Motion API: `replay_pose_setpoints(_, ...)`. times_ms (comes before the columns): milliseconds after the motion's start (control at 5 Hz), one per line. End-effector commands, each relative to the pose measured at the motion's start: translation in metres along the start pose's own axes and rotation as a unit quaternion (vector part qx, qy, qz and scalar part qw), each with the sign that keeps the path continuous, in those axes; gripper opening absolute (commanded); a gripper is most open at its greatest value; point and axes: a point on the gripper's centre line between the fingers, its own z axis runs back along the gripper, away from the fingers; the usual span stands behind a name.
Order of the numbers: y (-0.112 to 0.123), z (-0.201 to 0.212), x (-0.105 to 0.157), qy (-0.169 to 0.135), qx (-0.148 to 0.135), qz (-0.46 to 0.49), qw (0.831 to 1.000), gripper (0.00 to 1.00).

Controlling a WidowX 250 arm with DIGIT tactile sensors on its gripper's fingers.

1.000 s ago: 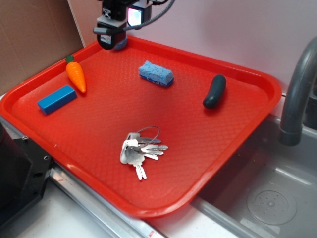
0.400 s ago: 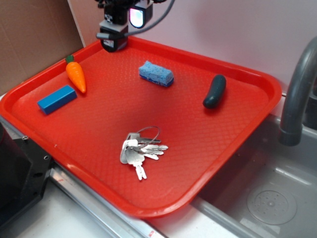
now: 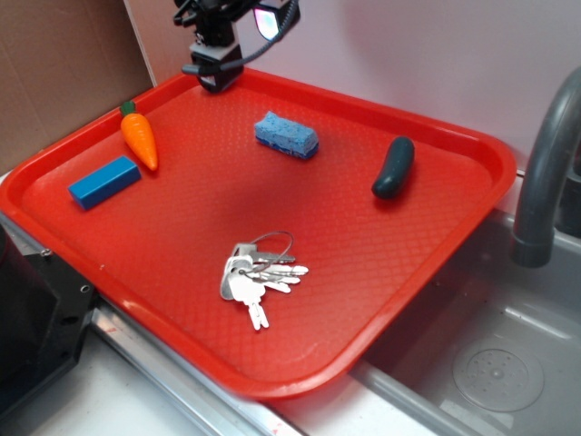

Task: Grab the blue sponge.

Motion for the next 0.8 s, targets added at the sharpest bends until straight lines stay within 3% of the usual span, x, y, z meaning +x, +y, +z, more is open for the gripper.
replay_pose_setpoints(0, 0.017, -0.029, -0.010, -0.032, -0.037, 0.078, 0.996, 1.00)
replay_pose_setpoints(200, 0.029, -0.037, -0.008, -0.041, -0.049, 0.089, 0.994, 1.00)
replay_pose_setpoints(400, 0.029, -0.042, -0.009, -0.029, -0.061, 0.097, 0.993, 1.00)
replay_pose_setpoints(600, 0.007, -0.045, -0.007, -0.025, -0.095, 0.096, 0.991, 1.00)
